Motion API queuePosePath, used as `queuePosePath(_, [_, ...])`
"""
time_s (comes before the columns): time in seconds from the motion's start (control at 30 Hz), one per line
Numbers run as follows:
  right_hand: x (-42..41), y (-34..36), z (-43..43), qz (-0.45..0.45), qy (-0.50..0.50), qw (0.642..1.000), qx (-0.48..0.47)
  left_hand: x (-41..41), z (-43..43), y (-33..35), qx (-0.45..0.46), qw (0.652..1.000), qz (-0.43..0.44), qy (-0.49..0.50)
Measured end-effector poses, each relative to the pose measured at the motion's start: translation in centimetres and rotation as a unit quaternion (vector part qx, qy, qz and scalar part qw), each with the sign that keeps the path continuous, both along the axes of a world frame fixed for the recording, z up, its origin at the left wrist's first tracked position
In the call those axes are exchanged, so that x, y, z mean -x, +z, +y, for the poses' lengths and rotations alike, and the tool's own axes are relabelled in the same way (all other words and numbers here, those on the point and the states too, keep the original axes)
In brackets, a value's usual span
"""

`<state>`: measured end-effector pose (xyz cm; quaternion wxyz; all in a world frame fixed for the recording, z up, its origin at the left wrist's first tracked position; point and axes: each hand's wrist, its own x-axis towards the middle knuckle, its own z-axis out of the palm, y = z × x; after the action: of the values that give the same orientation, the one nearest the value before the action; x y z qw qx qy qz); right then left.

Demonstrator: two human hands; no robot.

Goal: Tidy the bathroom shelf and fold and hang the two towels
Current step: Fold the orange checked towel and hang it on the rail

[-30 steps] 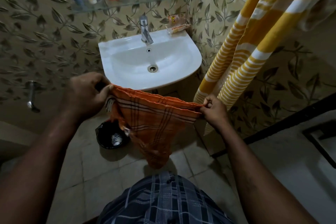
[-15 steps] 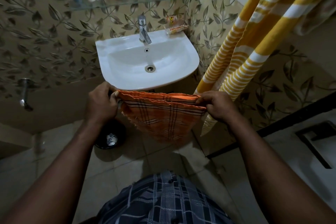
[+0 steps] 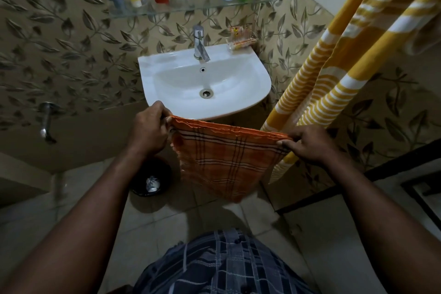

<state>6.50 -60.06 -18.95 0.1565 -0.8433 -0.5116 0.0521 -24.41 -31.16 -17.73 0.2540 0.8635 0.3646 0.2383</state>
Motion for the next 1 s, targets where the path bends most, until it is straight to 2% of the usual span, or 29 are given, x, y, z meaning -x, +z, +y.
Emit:
queuePosePath(0.13, [0.5, 0.6, 0.0, 0.128, -0.041, 0.982, -0.135, 0.5, 0.6, 0.2, 0.022, 0.999, -0.02, -0.018])
queuePosePath(0.27, [1.1, 0.4, 0.4, 0.139, -0.102, 0.966, -0.195, 0.5, 1.0, 0.5, 0.046, 0.998, -0.017, -0.035])
queuePosePath(0.43, [1.4, 0.0, 0.6, 0.111, -0.15, 0.961, -0.204, 0.4, 1.1, 0.9, 0.005, 0.995, -0.019, -0.098])
queuePosePath(0.63, [1.6, 0.5, 0.3, 0.103, -0.14, 0.968, -0.183, 0.6, 2.1, 0.9, -0.136, 0.963, 0.103, -0.207])
queuePosePath(0.73, [1.6, 1.0, 0.4, 0.094, -0.124, 0.971, -0.183, 0.3, 2.4, 0.2, -0.115, 0.965, 0.139, -0.189])
queuePosePath(0.8, [1.5, 1.3, 0.5, 0.095, -0.128, 0.969, -0.187, 0.3, 2.4, -0.2, -0.112, 0.966, 0.134, -0.19])
queuePosePath(0.87, [1.7, 1.6, 0.6, 0.111, -0.142, 0.964, -0.197, 0.2, 2.0, -0.5, -0.155, 0.96, 0.121, -0.198])
queuePosePath(1.0, [1.9, 2.0, 0.9, 0.156, -0.153, 0.952, -0.215, -0.4, 1.0, -0.2, -0.154, 0.974, 0.048, -0.161])
